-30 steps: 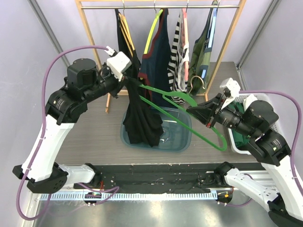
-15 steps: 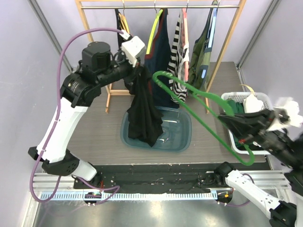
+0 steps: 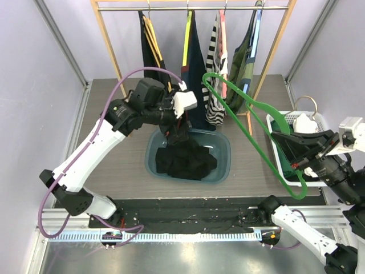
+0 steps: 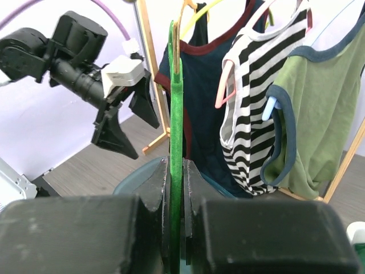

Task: Remove the tank top from the hanger
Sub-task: Place the hanger at the clothesline.

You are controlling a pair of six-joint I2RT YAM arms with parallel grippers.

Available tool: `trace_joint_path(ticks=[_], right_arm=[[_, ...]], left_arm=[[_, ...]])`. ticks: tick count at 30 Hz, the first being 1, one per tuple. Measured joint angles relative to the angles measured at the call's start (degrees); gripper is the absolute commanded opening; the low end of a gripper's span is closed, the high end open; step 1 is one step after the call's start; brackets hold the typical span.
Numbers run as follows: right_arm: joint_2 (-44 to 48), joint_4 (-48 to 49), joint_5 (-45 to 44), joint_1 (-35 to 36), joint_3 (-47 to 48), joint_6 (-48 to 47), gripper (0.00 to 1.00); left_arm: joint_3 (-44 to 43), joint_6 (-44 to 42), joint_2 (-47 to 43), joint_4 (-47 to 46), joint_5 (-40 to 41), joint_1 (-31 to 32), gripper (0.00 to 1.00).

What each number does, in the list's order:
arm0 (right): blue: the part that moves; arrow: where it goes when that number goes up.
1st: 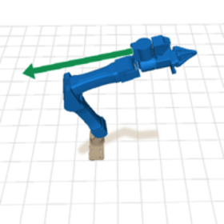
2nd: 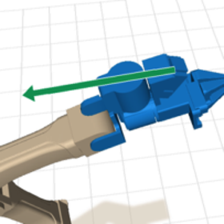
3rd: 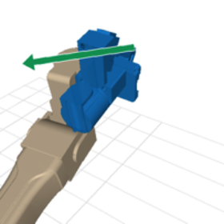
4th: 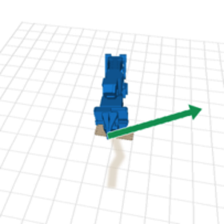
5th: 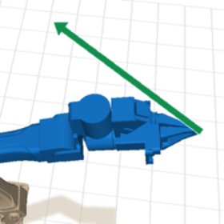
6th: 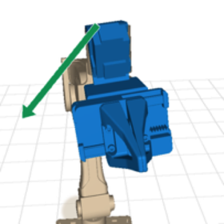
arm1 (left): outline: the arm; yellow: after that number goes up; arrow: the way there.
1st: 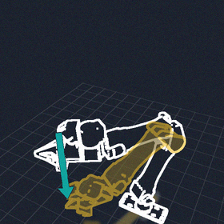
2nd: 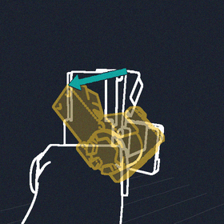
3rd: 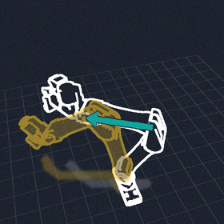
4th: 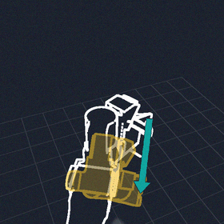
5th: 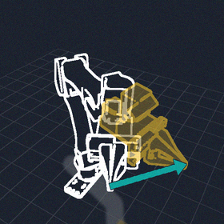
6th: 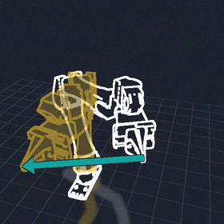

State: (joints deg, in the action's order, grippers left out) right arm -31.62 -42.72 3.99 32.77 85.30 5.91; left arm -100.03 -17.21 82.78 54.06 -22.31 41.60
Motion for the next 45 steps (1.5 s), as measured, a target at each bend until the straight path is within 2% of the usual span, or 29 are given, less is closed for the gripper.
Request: trace_joint_path(ticks=[3, 9, 12, 16, 20, 24, 33, 36, 39, 40, 42, 43, 44, 45], right_arm=[[-1.60, -0.37, -0.04, 0.00, 0.55, 0.00, 0.01], [-6.73, -1.11, 3.72, 0.00, 1.11, 0.02, 0.01], [-10.16, -1.86, 9.40, 0.00, 1.01, -0.39, 0.01], [-14.75, -1.60, 21.35, 0.00, -1.29, -3.10, 0.01], [-18.05, 0.07, 32.50, 0.00, -6.12, -5.75, 0.01], [-21.03, 2.80, 39.95, 0.02, -8.79, -7.61, 0.01], [-21.24, 8.68, 47.58, 0.11, -9.33, -9.51, 0.01], [-21.24, 9.29, 48.24, 0.11, -9.33, -9.88, 0.01], [-21.22, 9.60, 48.19, 0.11, -9.33, -10.25, 0.01], [-21.18, 9.66, 48.09, 0.11, -9.33, -10.40, 0.01], [-21.03, 9.68, 47.89, 0.11, -9.33, -10.64, 0.01], [-20.87, 9.68, 47.69, 0.11, -9.35, -10.80, 0.01], [-20.72, 9.68, 47.54, 0.11, -9.35, -11.06, 0.01], [-20.61, 9.70, 47.54, 0.11, -9.35, -11.10, 0.01]], left_arm=[[-0.63, -2.71, -0.24, 3.02, 0.22, 0.20, 1.00], [-9.62, -6.54, -3.67, 6.78, -0.70, 0.26, 1.00], [-12.79, -9.09, -8.37, 9.68, -3.19, 0.15, 1.00], [-14.45, -13.05, -14.08, 14.53, -8.33, -0.81, 1.00], [-13.62, -15.89, -17.07, 18.86, -13.88, -1.14, 1.00], [-8.04, -18.03, -17.97, 21.33, -18.62, -1.14, 1.00], [-2.67, -19.30, -13.22, 23.15, -23.41, -1.14, 0.97], [-2.71, -19.37, -12.55, 23.19, -24.55, -1.14, 0.89], [-3.61, -19.30, -12.09, 23.47, -25.22, -1.16, 0.71], [-4.31, -19.45, -11.76, 23.52, -25.49, -1.18, 0.58], [-5.35, -19.32, -11.28, 23.54, -25.83, -1.18, 0.45], [-5.79, -19.34, -11.10, 23.45, -25.99, -1.18, 0.31], [-5.97, -19.43, -10.99, 23.37, -26.16, -1.18, 0.25], [-6.01, -19.47, -10.91, 23.34, -26.23, -1.20, 0.14]])
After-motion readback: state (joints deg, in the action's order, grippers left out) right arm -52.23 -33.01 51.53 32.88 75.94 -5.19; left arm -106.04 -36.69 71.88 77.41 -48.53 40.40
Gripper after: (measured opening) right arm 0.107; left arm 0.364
